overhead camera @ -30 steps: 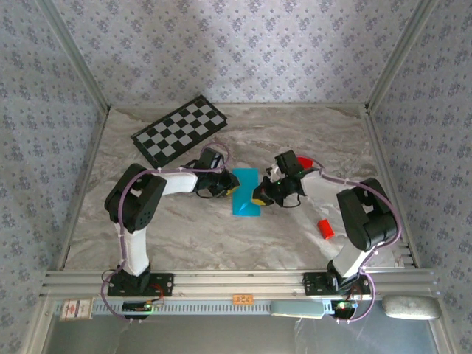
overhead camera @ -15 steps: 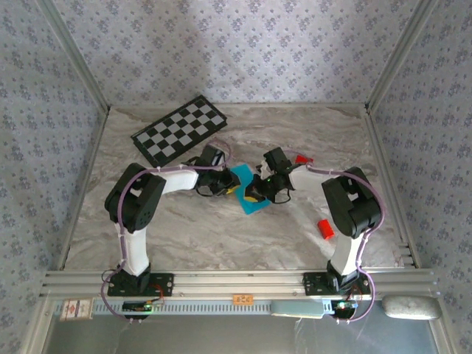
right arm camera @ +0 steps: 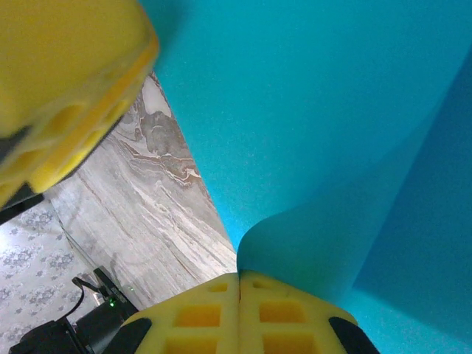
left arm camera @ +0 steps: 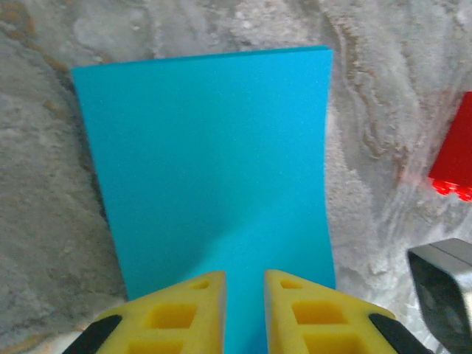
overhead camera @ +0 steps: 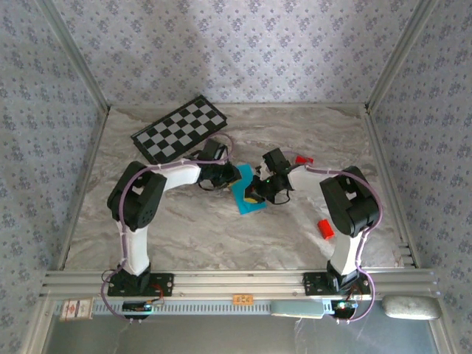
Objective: Fold a paper plane with a square sheet of paper (pick it up from the middle)
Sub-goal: Fold the triangle a second time at the center of the table.
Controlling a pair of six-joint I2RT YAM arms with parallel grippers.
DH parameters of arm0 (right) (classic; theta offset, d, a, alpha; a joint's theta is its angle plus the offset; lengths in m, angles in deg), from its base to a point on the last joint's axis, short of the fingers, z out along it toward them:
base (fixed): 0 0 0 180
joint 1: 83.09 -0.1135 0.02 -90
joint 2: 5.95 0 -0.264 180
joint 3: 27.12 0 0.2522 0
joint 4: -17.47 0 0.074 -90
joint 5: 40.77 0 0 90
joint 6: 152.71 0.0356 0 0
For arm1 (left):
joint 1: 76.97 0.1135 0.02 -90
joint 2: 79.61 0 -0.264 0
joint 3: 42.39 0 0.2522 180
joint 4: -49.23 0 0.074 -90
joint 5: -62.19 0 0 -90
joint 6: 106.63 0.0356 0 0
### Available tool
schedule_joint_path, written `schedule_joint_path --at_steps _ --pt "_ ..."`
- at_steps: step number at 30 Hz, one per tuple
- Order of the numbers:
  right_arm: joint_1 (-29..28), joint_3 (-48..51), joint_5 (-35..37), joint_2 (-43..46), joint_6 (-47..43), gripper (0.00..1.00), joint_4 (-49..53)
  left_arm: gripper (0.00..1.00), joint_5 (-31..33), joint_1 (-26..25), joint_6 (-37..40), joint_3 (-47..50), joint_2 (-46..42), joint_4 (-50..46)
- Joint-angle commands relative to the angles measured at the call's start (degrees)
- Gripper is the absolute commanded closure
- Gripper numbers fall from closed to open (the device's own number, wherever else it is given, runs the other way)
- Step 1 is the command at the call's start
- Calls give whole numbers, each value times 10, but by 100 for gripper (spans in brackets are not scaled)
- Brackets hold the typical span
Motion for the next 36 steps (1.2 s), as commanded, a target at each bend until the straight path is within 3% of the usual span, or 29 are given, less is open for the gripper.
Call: schedule_joint_path --at_steps 1,36 --pt "-3 -6 -7 -8 10 100 -29 82 15 1 16 -15 22 -41" --pt "-20 23 35 -44 71 100 -136 87 16 -1 10 -8 29 -52"
